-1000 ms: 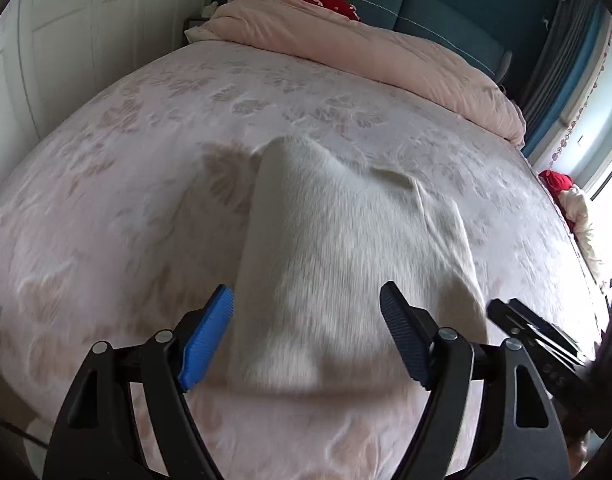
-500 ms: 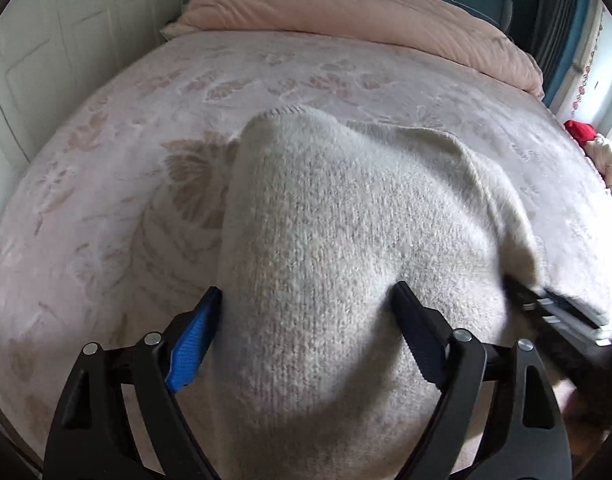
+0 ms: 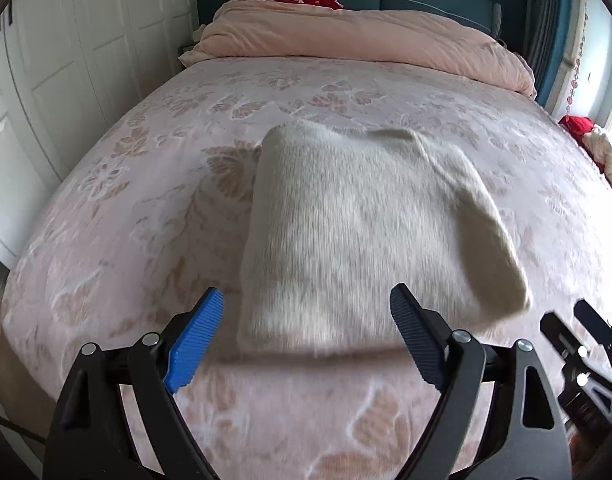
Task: Fold small clothes
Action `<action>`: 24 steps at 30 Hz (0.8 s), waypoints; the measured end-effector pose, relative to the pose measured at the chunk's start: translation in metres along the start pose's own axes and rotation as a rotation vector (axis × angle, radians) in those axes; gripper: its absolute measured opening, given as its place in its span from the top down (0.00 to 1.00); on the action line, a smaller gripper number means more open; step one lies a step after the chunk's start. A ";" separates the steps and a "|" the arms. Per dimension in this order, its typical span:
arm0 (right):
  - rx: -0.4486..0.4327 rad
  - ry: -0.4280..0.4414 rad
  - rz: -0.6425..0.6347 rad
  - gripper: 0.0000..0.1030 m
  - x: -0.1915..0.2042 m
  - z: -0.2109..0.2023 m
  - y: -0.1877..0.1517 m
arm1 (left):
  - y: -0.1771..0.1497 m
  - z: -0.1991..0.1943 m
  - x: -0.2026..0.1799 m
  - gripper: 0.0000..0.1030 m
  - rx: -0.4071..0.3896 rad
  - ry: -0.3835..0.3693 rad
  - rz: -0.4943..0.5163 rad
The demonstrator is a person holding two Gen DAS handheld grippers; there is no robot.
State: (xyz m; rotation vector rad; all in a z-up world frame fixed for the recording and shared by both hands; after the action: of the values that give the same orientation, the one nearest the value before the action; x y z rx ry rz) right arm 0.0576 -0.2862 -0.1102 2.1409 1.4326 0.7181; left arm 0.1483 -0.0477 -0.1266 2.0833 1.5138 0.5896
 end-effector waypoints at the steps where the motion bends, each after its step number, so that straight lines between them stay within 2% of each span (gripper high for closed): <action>1: 0.006 -0.003 0.005 0.29 -0.002 -0.001 -0.007 | -0.008 -0.002 -0.001 0.20 0.002 0.001 0.003; 4: -0.009 -0.018 0.014 0.21 -0.010 -0.008 -0.027 | -0.030 -0.005 -0.002 0.20 0.016 0.006 -0.004; 7: -0.017 -0.044 0.000 0.19 -0.014 -0.012 -0.043 | -0.051 -0.008 0.000 0.20 0.004 0.040 0.018; 12: -0.023 -0.068 0.001 0.17 -0.020 -0.012 -0.066 | -0.075 -0.003 0.001 0.19 -0.016 0.067 0.045; 16: -0.016 -0.052 0.007 0.17 -0.021 -0.006 -0.069 | -0.092 0.002 0.005 0.19 -0.024 0.110 0.065; 24: 0.006 -0.078 -0.018 0.17 -0.016 0.005 -0.081 | -0.099 0.005 0.014 0.19 -0.041 0.119 0.049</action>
State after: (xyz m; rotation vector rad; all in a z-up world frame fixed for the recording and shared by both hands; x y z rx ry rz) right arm -0.0002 -0.2737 -0.1678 2.1341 1.4133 0.6172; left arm 0.0813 -0.0095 -0.1908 2.0921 1.5052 0.7688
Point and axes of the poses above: each gripper's, at about its wrist camera, not at the fingertips, and z roughly the way its jaws point, x to its left, y to its top, the point moved 10 cm from there along z, roughly the way its jaws point, and after that the axes turned 5 degrees about z, right-handed, at the moved point
